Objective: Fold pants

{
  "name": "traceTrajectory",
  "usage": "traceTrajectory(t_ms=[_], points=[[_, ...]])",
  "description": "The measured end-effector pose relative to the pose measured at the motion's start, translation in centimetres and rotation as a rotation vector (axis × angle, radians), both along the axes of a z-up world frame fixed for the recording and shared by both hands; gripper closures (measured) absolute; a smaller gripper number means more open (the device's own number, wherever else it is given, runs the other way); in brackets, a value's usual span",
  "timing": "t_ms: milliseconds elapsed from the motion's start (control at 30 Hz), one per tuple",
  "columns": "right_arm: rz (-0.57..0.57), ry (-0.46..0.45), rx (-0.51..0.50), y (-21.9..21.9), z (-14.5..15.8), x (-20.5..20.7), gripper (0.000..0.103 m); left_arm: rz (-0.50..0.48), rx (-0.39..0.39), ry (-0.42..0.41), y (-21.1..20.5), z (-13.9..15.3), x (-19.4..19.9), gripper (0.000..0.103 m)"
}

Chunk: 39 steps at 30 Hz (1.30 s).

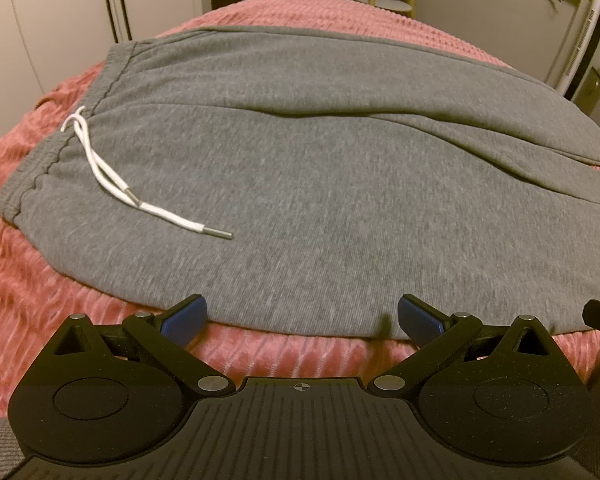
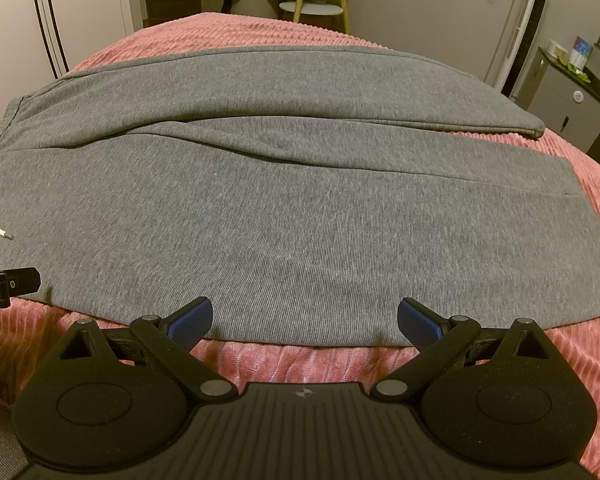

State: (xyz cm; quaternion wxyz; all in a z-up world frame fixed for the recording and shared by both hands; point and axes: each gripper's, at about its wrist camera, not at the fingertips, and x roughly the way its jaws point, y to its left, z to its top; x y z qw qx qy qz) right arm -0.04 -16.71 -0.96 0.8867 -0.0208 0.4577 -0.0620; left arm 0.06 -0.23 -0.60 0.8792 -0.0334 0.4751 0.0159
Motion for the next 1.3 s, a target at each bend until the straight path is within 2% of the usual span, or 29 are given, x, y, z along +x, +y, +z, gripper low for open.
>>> traceTrajectory(t_ms=[533, 967, 1133, 1300], points=[[-0.005, -0.005, 0.015, -0.1, 0.4, 0.1, 0.004, -0.017, -0.005, -0.008, -0.3, 0.3, -0.4, 0.0], [-0.046, 0.021, 0.091, -1.5, 0.3, 0.8, 0.004, -0.054, -0.016, 0.017, -0.8, 0.4, 0.2, 0.0], [-0.086, -0.002, 0.218, -4.4, 0.9, 1.4, 0.004, -0.061, -0.057, 0.034, -0.8, 0.9, 0.9, 0.0], [-0.255, -0.005, 0.217, -10.2, 0.5, 3.4, 0.004, -0.029, -0.091, -0.002, -0.5, 2.9, 4.0, 0.0]])
